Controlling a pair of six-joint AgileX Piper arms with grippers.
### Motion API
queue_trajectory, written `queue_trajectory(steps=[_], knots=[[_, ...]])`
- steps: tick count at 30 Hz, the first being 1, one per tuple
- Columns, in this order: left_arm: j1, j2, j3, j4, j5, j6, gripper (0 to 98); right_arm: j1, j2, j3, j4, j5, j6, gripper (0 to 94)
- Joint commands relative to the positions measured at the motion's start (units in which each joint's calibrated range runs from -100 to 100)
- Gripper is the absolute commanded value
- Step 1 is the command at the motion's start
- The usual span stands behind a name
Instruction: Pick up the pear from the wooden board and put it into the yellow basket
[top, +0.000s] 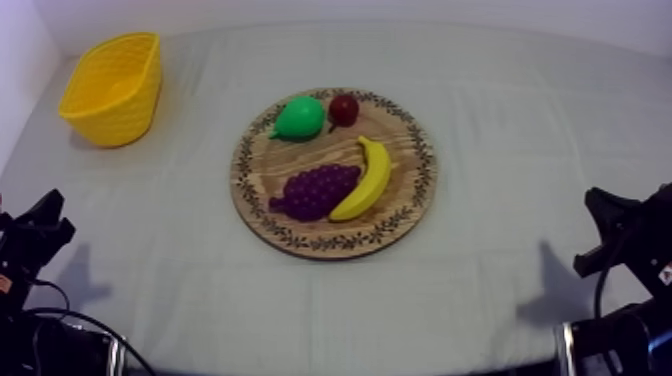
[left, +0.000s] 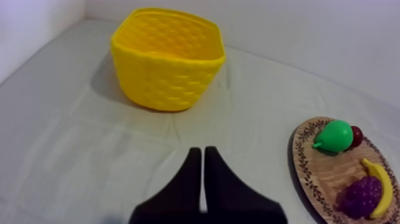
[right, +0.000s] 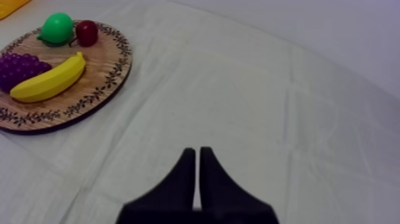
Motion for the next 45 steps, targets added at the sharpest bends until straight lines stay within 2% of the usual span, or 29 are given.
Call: queue_trajectory(steps=[1, 16, 20, 28, 33, 38, 41, 45], knots=[[-0.01, 0.0, 0.01, -0.02, -0.05, 0.0, 0.0, -0.03, -0.04, -0.05, -0.01, 0.04, 0.0, 0.4], [-0.01, 0.0, 0.01, -0.02, -0.05, 0.0, 0.0, -0.03, -0.04, -0.05, -0.01, 0.04, -0.02, 0.4], [1.31, 0.0, 0.01, -0.02, -0.05, -0.55, 0.0, -0.03, -0.04, -0.05, -0.01, 0.04, -0.04, 0.4], [6.39, -0.23, -0.58, 0.48, 1.5, -5.03, 0.0, -0.03, -0.04, -0.05, -0.01, 0.04, -0.04, 0.4], [8.12, 1.47, -1.64, 3.0, 3.16, -8.86, 0.0, -0.03, -0.04, -0.05, -0.01, 0.04, -0.01, 0.4], [8.07, 8.29, -3.54, 8.74, 4.03, -15.14, 0.0, -0.03, -0.04, -0.05, -0.01, 0.04, -0.01, 0.4], [8.02, 13.09, -5.74, 11.55, 4.61, -18.13, 0.0, -0.03, -0.04, -0.05, -0.01, 0.04, 0.0, 0.4], [7.89, 20.35, -10.71, 13.15, 7.13, -19.75, 0.0, -0.03, -0.04, -0.05, -0.01, 0.04, 0.0, 0.4]])
